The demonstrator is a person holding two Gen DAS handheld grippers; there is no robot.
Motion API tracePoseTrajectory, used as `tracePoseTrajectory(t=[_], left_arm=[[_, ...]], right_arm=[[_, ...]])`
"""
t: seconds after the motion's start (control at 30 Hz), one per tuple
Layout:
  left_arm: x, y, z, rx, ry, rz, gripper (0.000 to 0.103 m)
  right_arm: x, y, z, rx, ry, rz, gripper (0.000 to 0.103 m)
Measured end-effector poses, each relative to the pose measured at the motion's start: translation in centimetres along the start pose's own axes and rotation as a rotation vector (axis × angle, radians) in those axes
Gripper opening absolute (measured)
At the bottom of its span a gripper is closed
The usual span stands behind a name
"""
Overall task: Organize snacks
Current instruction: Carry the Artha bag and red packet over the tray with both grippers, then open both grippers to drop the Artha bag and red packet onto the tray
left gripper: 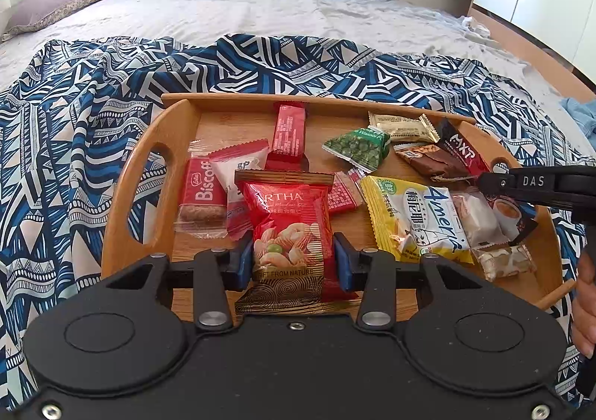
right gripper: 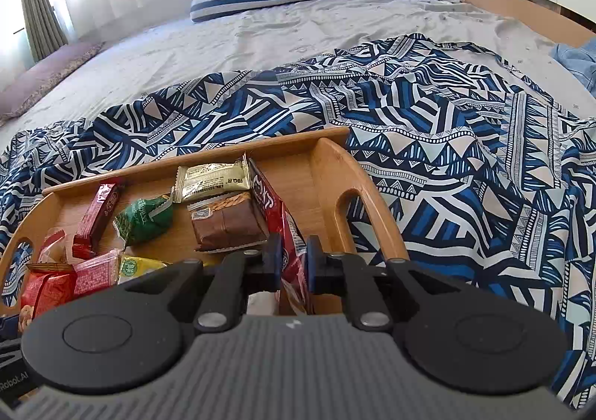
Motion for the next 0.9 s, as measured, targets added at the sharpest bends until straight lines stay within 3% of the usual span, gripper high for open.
tracePoseTrajectory(t=[0.2,0.27,0.3,0.37,0.4,0.43,0.57,0.9], left_arm=[[0.1,-0.2,0.0,0.005,-0.004,-0.012,0.042],[0.2,-0.2,0.2,0.008,-0.009,-0.013,0.042],[0.2,-0.2,0.3,0.008,-0.014,-0.014,0.047],[0.3,-0.2,0.7,0.003,-0.025,-0.013,0.065],[0.4,-0.2,1.1,-0.003,-0.038,-0.008,0.081],[0.5,-0.2,1.5,-0.012,-0.053,-0.004,0.085],[0.8,-0.5,2.8,-0.025,-0.077,-0.028,0.09],[0.9,-0.1,6.3,-0.032,-0.119,-0.024,0.1]], right_arm=[[0.1,-0.3,0.6,0.011,-0.007,-0.012,0.022],[0.2,-0.3,0.9,0.016,-0.016,-0.01,0.037],[0.3,-0.3,1.1,0.017,-0.021,-0.01,0.037],[0.4,-0.1,1.7,0.022,-0.034,-0.002,0.042],[0.5,0.0,2.0,0.024,-0.041,0.005,0.043],[0.5,0.1,2.3,0.024,-0.048,0.012,0.044],[0.5,0.5,3.8,0.03,-0.083,0.038,0.057],[0.2,1.7,7.8,0.048,-0.161,0.105,0.072]])
Point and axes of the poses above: each gripper's, at about its wrist camera, not at the fingertips, and z roughly against the way its jaws point, y to its left, x to its top, the point moved 5 cm from there along -z, roughly the way its jaws point, and after that the axes turned 1 degree about x, right-handed, at the moved point
